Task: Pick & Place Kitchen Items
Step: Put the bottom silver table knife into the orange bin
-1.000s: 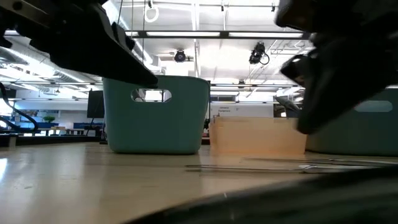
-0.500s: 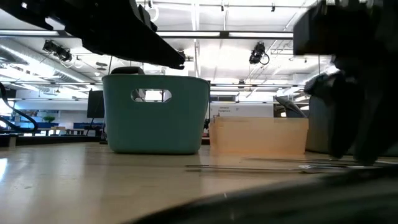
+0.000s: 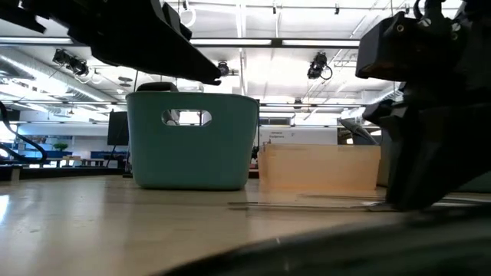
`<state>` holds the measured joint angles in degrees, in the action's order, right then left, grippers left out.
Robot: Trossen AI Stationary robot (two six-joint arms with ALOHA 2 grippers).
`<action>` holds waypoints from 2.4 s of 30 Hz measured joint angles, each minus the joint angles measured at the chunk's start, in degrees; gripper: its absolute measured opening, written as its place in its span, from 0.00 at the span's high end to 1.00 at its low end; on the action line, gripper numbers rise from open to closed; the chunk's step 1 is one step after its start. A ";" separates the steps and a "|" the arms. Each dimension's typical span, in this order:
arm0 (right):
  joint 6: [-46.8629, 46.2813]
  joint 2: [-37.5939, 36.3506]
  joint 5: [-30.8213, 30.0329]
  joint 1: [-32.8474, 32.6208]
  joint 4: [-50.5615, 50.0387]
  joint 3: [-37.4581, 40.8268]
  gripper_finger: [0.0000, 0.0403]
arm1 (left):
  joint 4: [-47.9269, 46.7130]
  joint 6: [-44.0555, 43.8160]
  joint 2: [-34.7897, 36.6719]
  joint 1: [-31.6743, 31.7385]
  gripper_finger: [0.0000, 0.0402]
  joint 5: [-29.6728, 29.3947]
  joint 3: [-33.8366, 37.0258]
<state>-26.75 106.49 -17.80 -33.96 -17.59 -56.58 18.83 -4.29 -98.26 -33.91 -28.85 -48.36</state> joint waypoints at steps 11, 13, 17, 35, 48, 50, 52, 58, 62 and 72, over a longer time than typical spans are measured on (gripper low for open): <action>4.79 5.60 0.41 1.83 10.36 -0.26 0.85 | 0.04 -4.34 -5.18 -0.17 0.99 0.76 0.05; 4.99 6.31 0.81 2.29 12.82 -0.20 0.83 | 0.30 -5.42 -5.63 -0.43 0.99 1.22 0.05; 6.06 6.57 1.60 2.81 14.51 -0.11 0.84 | -1.80 -7.43 -5.72 -1.14 0.99 2.69 0.04; 6.54 6.57 2.35 3.15 15.52 0.02 0.84 | -7.40 -11.84 -7.00 -0.82 0.99 6.42 -0.03; 6.48 6.59 2.34 3.13 15.62 0.04 0.83 | -4.96 -11.41 -11.25 0.00 0.99 8.17 -0.38; 6.48 6.59 2.34 3.13 15.79 0.09 0.83 | -5.25 -11.32 -11.23 0.04 0.99 9.28 -0.42; 6.41 6.46 2.34 3.13 16.09 0.15 0.82 | -5.88 -11.33 -11.23 0.05 0.99 9.94 -0.45; 6.46 3.30 2.79 3.15 15.50 0.39 0.76 | -7.41 -11.85 -11.25 0.04 1.00 11.77 -0.44; 7.63 -0.08 3.30 3.13 13.32 0.42 0.70 | -7.95 -12.52 -11.25 0.00 1.00 11.99 -0.40; 7.29 -1.28 6.49 3.57 7.58 0.29 0.56 | -8.25 -12.64 -11.36 0.36 1.00 11.53 -0.03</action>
<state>-19.46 105.21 -11.31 -30.38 -10.01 -56.29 10.58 -16.93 -109.62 -33.55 -17.32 -48.39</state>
